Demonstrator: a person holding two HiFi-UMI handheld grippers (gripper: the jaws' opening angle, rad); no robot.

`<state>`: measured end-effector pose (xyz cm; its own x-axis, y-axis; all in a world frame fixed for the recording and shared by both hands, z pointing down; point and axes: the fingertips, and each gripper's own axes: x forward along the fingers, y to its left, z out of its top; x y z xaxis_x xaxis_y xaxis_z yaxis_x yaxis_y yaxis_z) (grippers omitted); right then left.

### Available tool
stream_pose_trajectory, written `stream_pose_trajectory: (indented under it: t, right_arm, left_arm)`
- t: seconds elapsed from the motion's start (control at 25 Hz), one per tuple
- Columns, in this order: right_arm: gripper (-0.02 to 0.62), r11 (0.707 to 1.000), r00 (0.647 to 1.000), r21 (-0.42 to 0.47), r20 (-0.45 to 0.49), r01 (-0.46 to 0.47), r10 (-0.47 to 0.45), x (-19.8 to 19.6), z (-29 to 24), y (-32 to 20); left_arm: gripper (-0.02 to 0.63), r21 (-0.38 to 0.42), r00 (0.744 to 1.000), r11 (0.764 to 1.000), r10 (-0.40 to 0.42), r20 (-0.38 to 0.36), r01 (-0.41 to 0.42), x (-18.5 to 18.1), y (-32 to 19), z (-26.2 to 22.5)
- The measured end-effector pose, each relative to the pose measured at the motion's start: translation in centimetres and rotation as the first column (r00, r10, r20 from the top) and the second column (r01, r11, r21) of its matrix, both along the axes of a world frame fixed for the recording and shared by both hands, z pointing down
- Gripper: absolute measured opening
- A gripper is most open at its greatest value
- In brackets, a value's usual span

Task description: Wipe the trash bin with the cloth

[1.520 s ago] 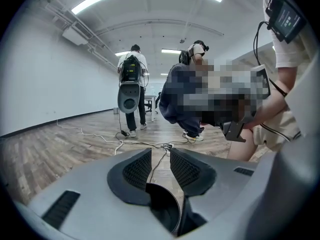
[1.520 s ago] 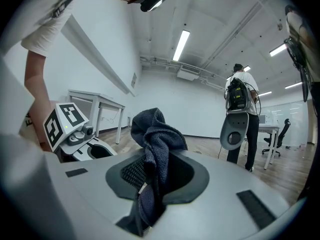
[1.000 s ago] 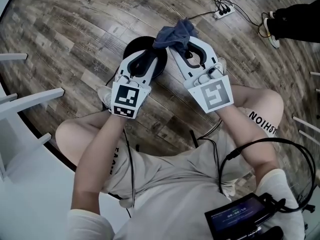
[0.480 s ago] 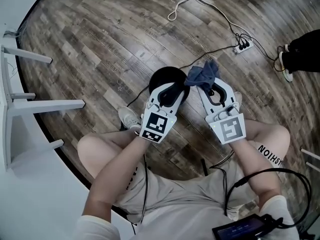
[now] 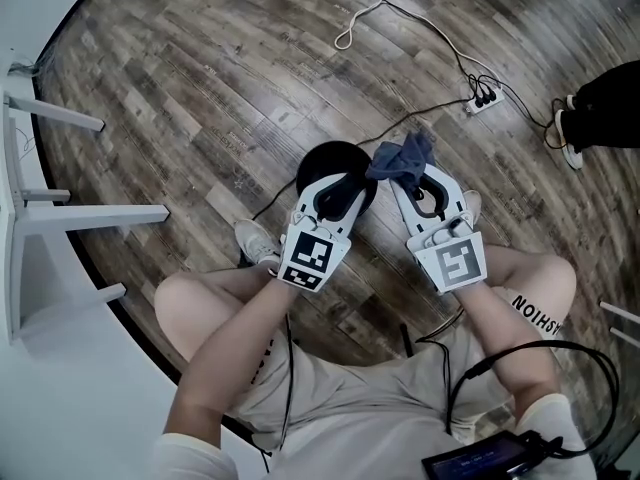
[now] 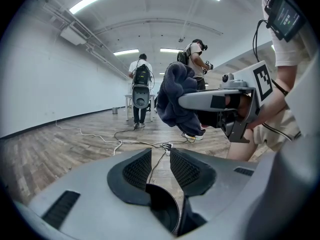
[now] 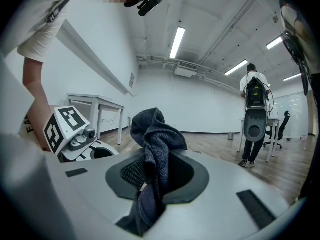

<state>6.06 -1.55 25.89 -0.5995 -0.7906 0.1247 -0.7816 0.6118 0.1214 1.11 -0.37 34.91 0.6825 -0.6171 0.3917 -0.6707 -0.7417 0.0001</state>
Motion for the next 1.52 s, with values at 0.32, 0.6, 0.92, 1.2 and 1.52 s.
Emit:
stream_pose_trajectory:
  t: [0.32,0.6,0.92,1.2,1.52]
  right_arm:
    - [0.078,1.000,1.000,-0.011,0.003,-0.005,0.005,0.2,0.3,0.0]
    - [0.078,0.999,1.000,-0.030,-0.018,-0.015,0.015,0.3,0.7,0.0]
    - [0.069,0.996,0.998,-0.078,-0.045,-0.048,0.045,0.8,1.4,-0.3]
    - [0.069,0.997,0.999,-0.078,-0.034,-0.024,0.021,0.5,1.8,0.0]
    - [0.069,0.994,0.999,-0.107,-0.043,-0.017,0.012,0.1,2.4,0.5]
  left_arm:
    - [0.129,-0.003,1.000,1.000,0.000,0.003,0.000,0.1,0.0,0.3]
    - [0.129,-0.004,1.000,1.000,0.000,0.001,0.000,0.1,0.0,0.2]
    - [0.129,-0.004,1.000,1.000,-0.003,0.003,0.003,0.1,0.0,0.3]
    - [0.129,-0.012,1.000,1.000,-0.016,-0.002,0.016,0.1,-0.4,0.1]
    - [0.129,-0.014,1.000,1.000,-0.014,-0.012,0.014,-0.1,-0.3,-0.2]
